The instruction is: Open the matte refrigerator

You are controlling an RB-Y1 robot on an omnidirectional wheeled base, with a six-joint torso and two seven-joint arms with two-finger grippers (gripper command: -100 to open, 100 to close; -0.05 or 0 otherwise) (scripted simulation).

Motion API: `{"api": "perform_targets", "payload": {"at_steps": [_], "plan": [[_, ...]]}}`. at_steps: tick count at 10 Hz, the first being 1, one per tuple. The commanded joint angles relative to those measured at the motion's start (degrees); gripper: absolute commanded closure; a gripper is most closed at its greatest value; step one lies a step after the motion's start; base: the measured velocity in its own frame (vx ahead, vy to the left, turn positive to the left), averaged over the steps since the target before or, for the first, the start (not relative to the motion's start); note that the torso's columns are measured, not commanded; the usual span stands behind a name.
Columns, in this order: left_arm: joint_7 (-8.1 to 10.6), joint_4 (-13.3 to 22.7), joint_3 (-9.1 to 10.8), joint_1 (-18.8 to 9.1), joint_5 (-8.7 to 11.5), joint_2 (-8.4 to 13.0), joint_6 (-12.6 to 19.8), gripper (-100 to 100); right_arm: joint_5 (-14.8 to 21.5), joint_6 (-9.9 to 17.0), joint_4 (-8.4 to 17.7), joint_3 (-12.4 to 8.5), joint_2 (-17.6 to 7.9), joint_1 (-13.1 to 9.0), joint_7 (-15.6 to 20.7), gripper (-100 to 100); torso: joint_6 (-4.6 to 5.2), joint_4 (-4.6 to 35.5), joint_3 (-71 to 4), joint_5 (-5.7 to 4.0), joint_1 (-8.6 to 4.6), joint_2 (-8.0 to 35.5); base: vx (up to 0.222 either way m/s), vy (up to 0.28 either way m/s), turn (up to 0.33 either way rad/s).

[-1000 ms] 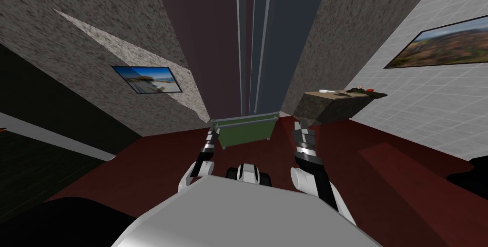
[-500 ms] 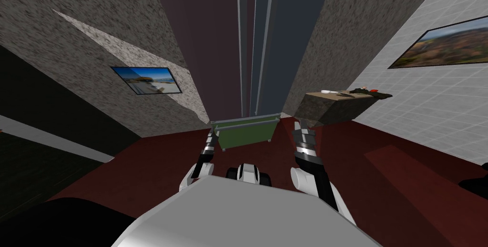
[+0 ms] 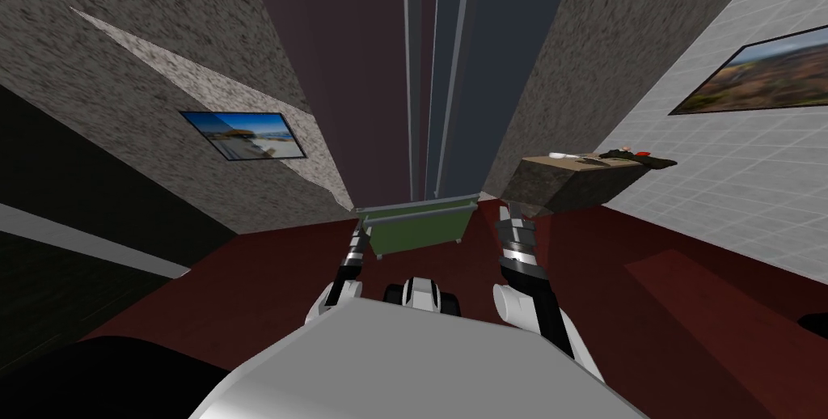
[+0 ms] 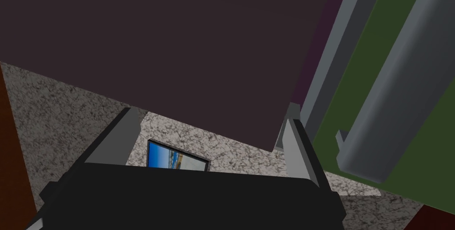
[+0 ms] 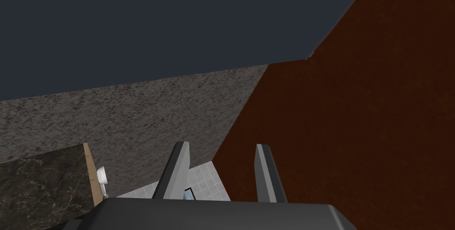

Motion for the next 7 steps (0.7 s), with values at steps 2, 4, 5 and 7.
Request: {"api": "perform_targets", "payload": {"at_steps": [2,4,5,7], "plan": [[0.66,5.90,0.45,-1.52,0.22,-0.40,-2.60,-100,0.00,0.00,0.00,0.00,0.00,0.00,0.00,0,0.00,-0.02,-0.03,0.00,-0.01,-0.05,0.062,0.017,0.010],[0.99,8.90,0.66,-2.09,0.32,-0.61,-3.68,-100,0.00,0.00,0.00,0.00,0.00,0.00,0.00,0,0.00,-0.01,-0.01,-0.01,-0.02,-0.02,0.067,0.012,0.008],[0.99,9.42,0.66,-2.09,0.32,-0.61,-3.68,-100,0.00,0.00,0.00,0.00,0.00,0.00,0.00,0,0.00,-0.02,-0.05,-0.01,-0.03,-0.10,0.065,0.010,0.007],[1.63,13.48,1.07,-3.21,0.53,-1.12,-5.79,-100,0.00,0.00,0.00,0.00,0.00,0.00,0.00,0,0.00,-0.01,-0.02,0.01,0.03,-0.04,0.077,0.027,0.017]]}}
